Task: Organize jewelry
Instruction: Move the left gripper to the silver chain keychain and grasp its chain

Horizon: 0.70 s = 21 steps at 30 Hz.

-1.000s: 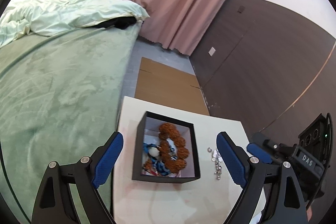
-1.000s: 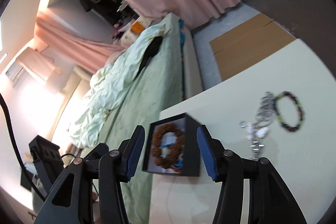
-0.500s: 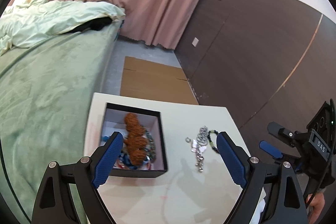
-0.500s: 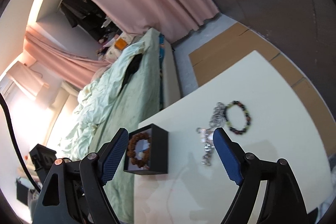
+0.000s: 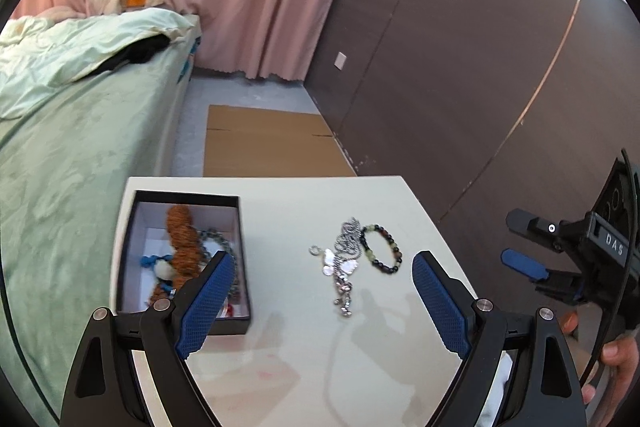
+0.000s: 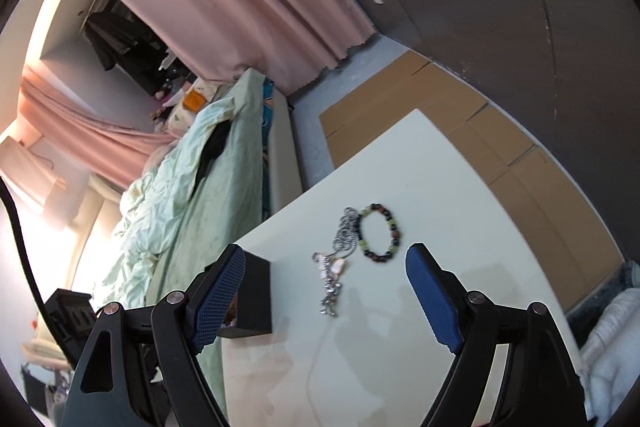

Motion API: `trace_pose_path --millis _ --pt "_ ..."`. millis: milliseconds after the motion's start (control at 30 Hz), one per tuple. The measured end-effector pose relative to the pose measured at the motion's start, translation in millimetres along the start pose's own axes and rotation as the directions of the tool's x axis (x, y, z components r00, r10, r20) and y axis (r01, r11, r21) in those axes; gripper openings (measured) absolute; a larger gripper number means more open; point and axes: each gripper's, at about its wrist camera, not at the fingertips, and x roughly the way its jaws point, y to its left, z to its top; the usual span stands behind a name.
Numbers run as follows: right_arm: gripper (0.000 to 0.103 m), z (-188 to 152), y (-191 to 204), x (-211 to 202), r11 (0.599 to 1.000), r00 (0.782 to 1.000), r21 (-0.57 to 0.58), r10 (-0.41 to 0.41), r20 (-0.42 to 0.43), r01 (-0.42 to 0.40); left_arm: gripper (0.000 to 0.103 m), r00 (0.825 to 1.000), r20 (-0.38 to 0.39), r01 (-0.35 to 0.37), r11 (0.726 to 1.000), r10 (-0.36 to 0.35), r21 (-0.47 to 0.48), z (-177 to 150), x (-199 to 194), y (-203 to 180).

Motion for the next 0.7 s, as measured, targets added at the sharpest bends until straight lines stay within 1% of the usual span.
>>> trace_pose_path --millis 133,267,467,533,600,700 --pt "0.083 4 -8 -3 0.999 0.998 -0.003 -0.054 -0.020 0.054 0.091 1.000 -0.028 0.011 1.000 -0.011 0.023 -4 11 -10" --pt "0.083 8 -24 -1 0.996 0.995 0.021 -0.084 -0.060 0.085 0.091 0.999 -0.052 0.016 0.999 -0.013 0.049 -5 23 -18" --pt "0.083 15 -46 4 0.994 0.992 0.066 -0.083 -0.097 0.089 0.089 0.997 -0.068 0.029 0.997 -0.023 0.077 -4 38 -28" --pt "0.083 18 -53 8 0.993 0.991 0.083 -0.079 -0.111 0.088 0.085 0.997 -0.077 0.033 0.996 -0.027 0.079 -4 43 -30" --pt "0.083 20 -57 13 0.992 0.990 0.097 -0.070 -0.121 0.082 0.077 0.995 -0.096 0.035 0.996 -0.027 0.085 -4 50 -31" --pt "0.083 23 -61 20 0.991 0.989 0.108 -0.058 -0.139 0.073 0.069 0.992 -0.125 0.035 0.995 -0.022 0.098 -6 63 -34"
